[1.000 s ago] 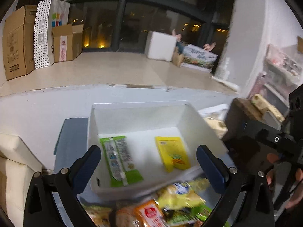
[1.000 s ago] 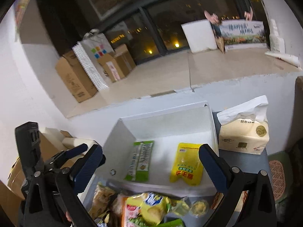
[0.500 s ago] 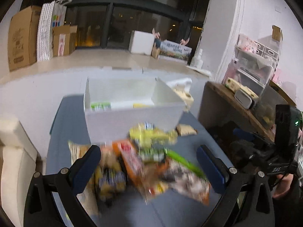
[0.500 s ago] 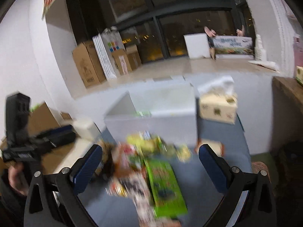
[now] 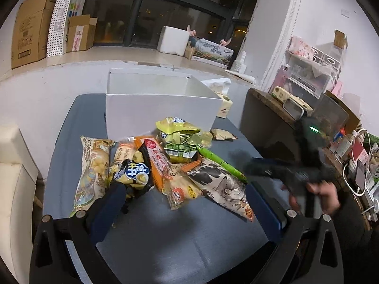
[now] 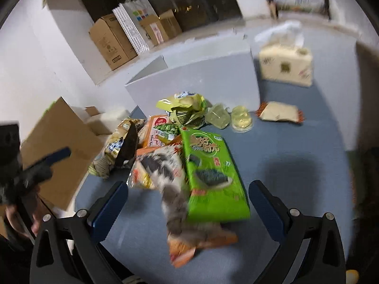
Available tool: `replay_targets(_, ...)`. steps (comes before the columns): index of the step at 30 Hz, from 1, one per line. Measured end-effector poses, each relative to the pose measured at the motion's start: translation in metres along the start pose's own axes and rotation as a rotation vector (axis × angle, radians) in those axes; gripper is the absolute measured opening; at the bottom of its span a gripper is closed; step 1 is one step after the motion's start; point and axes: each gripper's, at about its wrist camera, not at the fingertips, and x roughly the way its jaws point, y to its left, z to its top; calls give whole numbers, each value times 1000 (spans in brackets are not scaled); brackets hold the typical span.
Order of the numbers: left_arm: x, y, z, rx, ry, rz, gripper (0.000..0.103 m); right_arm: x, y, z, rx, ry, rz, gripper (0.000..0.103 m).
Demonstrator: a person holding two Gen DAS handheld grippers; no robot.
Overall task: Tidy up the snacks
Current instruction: 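Grasp the green seaweed packet with the right tool and lift it, then place seaweed packet in box with right tool while left tool drops blue chip bag in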
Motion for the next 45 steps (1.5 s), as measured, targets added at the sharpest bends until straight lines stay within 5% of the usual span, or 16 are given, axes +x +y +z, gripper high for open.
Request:
replay_targets(11, 6, 3, -3, -5, 19, -6, 103, 67, -33, 26, 68, 187, 127, 102)
replay_targets(15, 10, 4, -6, -12, 30, -8, 103, 71, -42, 22, 136, 210, 206, 70)
replay_targets(21, 20, -3, -8, 8, 58, -10, 103, 49, -24, 20, 84, 161, 183, 67)
replay_targets(25, 28, -5, -8, 52, 73, 28, 103, 8, -3, 22, 22, 46, 138, 67)
replay_targets(32, 56, 45, 10, -22, 122, 92, 103, -58, 33, 0, 1, -130, 92, 67)
replay_targets(37, 90, 44, 21, 86, 175, 143, 102, -72, 39, -18, -3, -161, 85, 67)
replay_targets(38, 99, 42, 22, 114, 194, 155, 98, -72, 39, -20, -1, -160, 91, 67)
replay_targets(41, 122, 41, 20, 144, 267, 197, 55, -68, 43, -24, -4, -152, 76, 67)
replay_targets(45, 119, 42, 21, 137, 238, 197, 48, -66, 40, -26, 1, -145, 75, 67)
